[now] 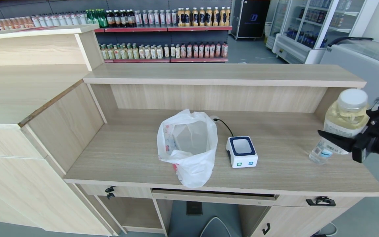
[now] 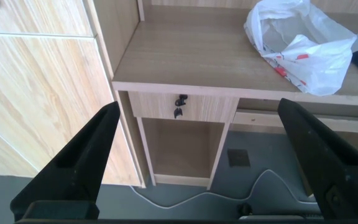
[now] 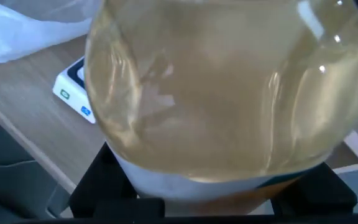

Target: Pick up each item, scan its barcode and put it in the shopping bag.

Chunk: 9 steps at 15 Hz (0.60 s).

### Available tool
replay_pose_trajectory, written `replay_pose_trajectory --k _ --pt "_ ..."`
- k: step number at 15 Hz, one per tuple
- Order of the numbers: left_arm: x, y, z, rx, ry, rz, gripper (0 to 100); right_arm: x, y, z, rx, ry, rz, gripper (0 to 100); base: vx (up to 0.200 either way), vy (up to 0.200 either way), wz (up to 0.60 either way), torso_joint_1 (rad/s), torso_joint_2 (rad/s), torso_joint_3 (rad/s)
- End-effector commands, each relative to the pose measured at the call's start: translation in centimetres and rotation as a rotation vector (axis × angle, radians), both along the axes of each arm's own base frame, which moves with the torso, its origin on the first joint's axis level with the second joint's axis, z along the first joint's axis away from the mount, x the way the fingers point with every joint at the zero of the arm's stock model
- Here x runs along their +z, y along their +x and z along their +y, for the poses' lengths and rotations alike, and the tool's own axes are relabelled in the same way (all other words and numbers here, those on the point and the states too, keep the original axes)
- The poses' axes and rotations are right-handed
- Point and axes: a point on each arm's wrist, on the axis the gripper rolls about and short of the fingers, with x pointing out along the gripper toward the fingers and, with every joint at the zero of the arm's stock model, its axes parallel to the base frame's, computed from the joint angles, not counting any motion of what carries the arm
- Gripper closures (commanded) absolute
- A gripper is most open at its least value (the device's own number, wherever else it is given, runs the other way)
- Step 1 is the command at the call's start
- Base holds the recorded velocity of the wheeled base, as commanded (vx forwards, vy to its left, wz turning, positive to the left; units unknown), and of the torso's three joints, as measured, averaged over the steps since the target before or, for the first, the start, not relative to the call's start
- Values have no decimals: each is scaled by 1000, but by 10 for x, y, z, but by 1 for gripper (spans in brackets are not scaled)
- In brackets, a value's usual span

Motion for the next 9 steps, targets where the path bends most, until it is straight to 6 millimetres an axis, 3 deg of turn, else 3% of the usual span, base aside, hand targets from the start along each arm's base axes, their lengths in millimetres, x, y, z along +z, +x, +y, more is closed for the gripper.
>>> replay_pose_trajectory --k 1,5,9 --pt "0 0 0 0 0 0 0 -12 19 -14 -31 -84 -33 100 0 0 0 0 0 0" --pt "0 0 0 0 0 0 0 -8 37 -17 -36 -173 -208 100 0 0 0 0 0 0" --pt "0 0 0 0 0 0 0 -7 47 -11 -1 -202 -296 100 0 0 600 0 2 1"
